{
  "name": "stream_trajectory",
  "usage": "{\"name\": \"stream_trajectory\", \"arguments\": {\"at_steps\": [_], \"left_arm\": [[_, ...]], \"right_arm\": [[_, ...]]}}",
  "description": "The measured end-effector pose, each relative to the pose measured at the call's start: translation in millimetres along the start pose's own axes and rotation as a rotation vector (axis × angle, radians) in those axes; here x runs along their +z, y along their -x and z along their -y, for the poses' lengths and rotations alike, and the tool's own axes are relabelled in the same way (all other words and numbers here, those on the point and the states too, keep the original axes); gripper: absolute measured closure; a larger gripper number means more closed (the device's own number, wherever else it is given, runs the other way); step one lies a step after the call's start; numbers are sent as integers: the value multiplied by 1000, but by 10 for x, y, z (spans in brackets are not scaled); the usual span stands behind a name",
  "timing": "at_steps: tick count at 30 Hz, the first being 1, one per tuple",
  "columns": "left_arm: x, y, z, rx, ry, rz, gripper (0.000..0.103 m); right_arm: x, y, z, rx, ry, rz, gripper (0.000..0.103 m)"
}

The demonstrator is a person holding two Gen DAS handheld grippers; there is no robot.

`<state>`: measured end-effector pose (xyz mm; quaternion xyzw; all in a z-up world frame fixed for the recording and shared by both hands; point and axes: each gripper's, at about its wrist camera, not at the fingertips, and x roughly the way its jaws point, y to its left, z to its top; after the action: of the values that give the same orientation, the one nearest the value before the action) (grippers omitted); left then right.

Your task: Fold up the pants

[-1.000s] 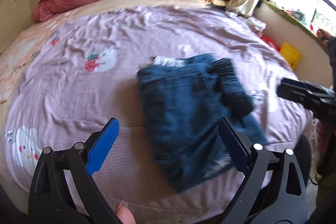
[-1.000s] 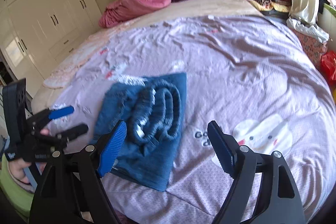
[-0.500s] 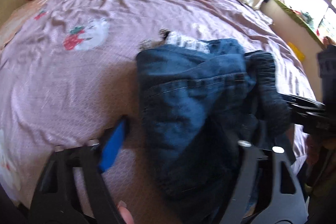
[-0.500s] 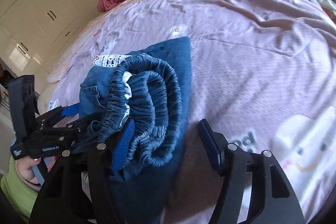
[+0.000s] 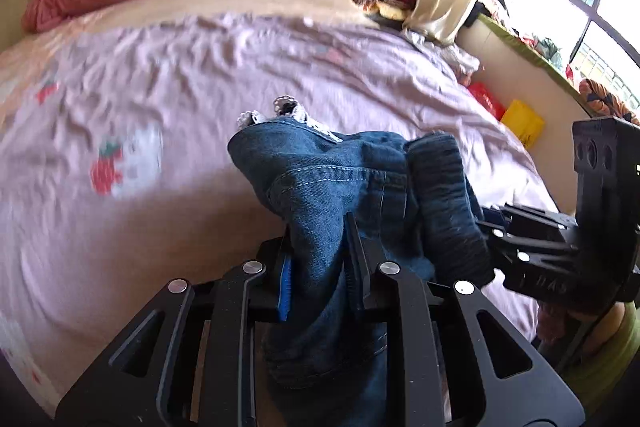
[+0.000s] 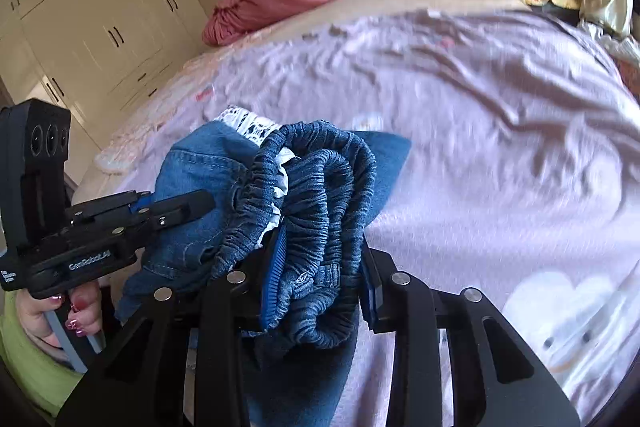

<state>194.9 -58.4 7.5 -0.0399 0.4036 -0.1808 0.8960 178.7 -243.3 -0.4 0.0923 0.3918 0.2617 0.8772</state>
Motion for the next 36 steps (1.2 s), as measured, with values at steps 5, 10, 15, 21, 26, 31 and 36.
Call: {"name": "stream_trajectory", "arguments": {"at_steps": [5, 10, 15, 21, 26, 31, 36], "left_arm": [[450, -117, -103, 47, -10, 38, 89], [773, -391, -255, 91, -12, 26, 89], [839, -769, -439, 116, 1, -16, 89], [626, -1170, -661, 162, 21, -89, 77], [568, -1221, -829, 141, 76, -92, 61], [554, -1209, -854, 155, 73, -87, 52], [519, -1100, -846, 179, 77, -77, 45]], "right_arm": [[527, -126, 38, -7, 25, 46, 75], [884, -488, 176, -56, 29, 22, 75], [1010, -926, 319, -98, 21, -27, 75], [822, -1343, 513, -144, -7, -120, 69], [781, -1363, 694, -141, -91, -120, 49], [746, -1284, 647, -192, -90, -109, 37], [713, -1110, 561, -261, -58, -80, 32]]}}
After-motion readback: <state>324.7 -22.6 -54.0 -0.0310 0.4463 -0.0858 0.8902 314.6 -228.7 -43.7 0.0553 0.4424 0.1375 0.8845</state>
